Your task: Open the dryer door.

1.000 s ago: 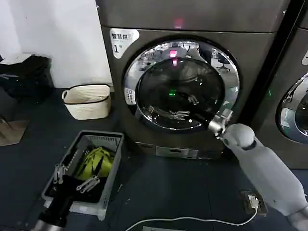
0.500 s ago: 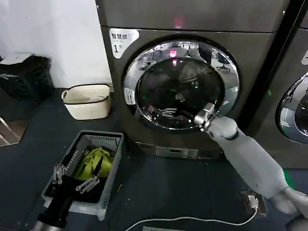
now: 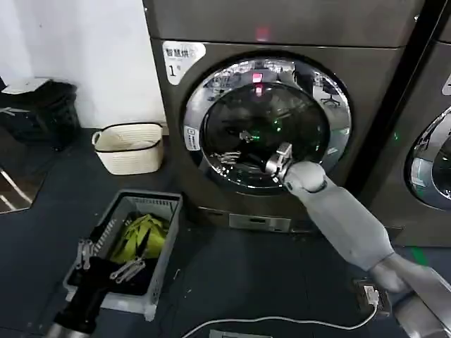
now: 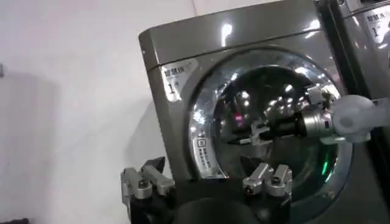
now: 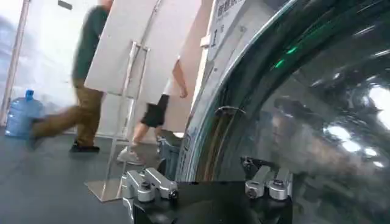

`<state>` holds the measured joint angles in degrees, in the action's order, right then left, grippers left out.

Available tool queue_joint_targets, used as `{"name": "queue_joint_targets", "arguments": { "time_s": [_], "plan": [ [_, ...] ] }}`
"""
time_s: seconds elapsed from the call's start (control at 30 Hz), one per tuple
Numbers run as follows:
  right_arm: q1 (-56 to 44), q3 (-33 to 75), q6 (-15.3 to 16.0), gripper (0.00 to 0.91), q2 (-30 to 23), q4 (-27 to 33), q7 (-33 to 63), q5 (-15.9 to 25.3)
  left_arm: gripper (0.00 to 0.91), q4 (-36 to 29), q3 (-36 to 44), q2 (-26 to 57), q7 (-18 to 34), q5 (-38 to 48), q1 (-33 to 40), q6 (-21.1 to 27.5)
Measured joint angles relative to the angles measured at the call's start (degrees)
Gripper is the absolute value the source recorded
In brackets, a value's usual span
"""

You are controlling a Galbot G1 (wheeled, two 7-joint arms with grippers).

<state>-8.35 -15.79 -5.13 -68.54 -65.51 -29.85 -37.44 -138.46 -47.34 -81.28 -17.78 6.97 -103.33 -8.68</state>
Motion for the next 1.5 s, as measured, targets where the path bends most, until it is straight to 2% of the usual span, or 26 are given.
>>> {"name": "queue_joint_targets", "arguments": {
  "time_s": [0.77,1.03,1.5],
  "plan": [
    [2.11,-2.73,0.92,0.907,-6.29,5.07,-0.84,0.14,0.907,-1.35,-0.01,-0.42,-0.05,0.01,-0.68,0.04],
    [2.48,-3.59,0.89,0.907,-5.92,5.15,-4.66,-0.46,0.907,-1.48,-0.02,-0.41,-0.16,0.12,-0.72,0.05],
    [1.74,-5.27,4.57,0.907,0.09,-1.60,-17.42,-8.42,0.907,-0.15,-0.74,0.33,-0.19,1.85,1.21,1.01]
  ]
}}
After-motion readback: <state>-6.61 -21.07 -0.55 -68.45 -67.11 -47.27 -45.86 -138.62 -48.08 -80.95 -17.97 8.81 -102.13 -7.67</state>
